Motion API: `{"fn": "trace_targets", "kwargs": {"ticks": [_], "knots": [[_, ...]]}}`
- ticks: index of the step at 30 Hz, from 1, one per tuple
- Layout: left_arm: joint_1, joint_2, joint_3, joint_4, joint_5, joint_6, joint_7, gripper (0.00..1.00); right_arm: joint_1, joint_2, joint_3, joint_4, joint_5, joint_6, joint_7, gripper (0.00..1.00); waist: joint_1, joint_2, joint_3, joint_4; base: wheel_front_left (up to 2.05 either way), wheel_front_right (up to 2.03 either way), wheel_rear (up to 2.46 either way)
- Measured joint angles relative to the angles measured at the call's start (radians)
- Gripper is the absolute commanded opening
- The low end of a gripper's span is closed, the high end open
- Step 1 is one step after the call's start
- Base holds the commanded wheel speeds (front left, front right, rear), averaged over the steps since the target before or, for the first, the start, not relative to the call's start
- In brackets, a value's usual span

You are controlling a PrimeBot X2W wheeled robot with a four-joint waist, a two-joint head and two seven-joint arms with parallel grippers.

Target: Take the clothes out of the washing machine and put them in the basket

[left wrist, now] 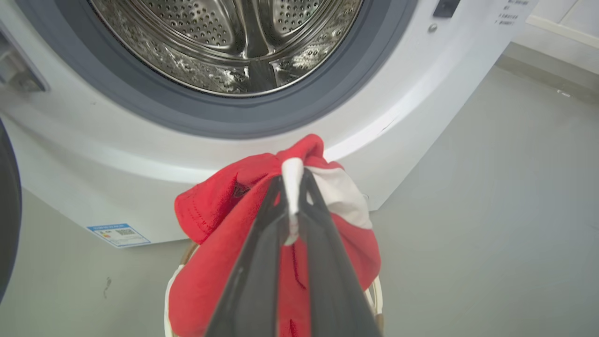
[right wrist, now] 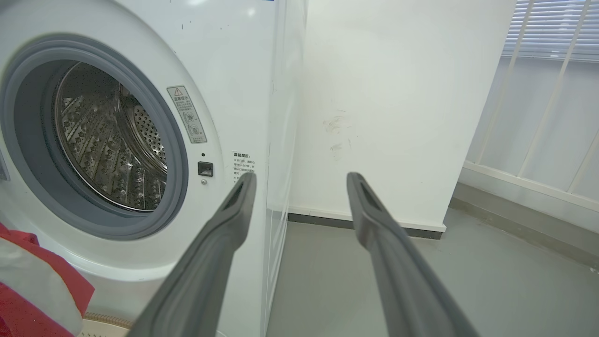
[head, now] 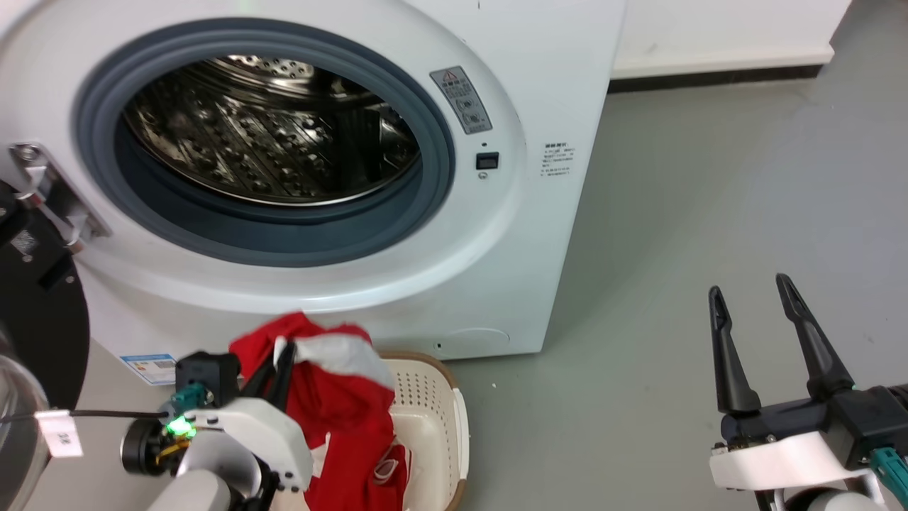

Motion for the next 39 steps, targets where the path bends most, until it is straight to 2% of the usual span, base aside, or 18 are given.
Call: {"fn": "trace_targets", "kwargs": {"ticks": [7, 15, 23, 31, 38, 39], "knots": [[-0.009, -0.047, -0.011, 0.234, -0.022, -0.031, -0.032, 0.00, -0.019, 0.000, 0.016, -0.010, -0.016, 0.000, 0.000, 1.00, 0.0001, 0.0000, 0.070, -0.034, 0.00, 0.00, 0.00], [-0.130, -0.099, -0.016, 0.515, -0.018, -0.073, -0.097, 0.00, -0.063, 0.000, 0.014, -0.034, -0.021, 0.000, 0.000, 1.00, 0.0003, 0.0000, 0.201, -0.091, 0.00, 0.00, 0.00], [-0.270, -0.108, -0.006, 0.755, -0.024, -0.107, -0.128, 0.00, -0.107, 0.000, 0.012, -0.053, -0.009, 0.000, 0.000, 1.00, 0.0003, 0.0000, 0.346, -0.160, 0.00, 0.00, 0.00], [-0.356, -0.112, -0.001, 0.927, -0.027, -0.136, -0.153, 0.00, -0.125, 0.000, 0.018, -0.063, 0.002, 0.000, 0.000, 1.00, 0.0004, 0.0000, 0.452, -0.223, 0.00, 0.00, 0.00], [-0.388, -0.124, 0.014, 0.999, -0.042, -0.139, -0.182, 0.00, -0.134, 0.000, 0.020, -0.061, 0.004, 0.000, 0.000, 1.00, 0.0003, 0.0000, 0.476, -0.239, 0.00, 0.00, 0.00], [-0.388, -0.128, 0.015, 1.003, -0.042, -0.139, -0.187, 0.07, -0.134, 0.000, 0.021, -0.057, 0.004, 0.000, 0.000, 1.00, 0.0003, 0.0000, 0.472, -0.236, 0.00, 0.00, 0.00]]}}
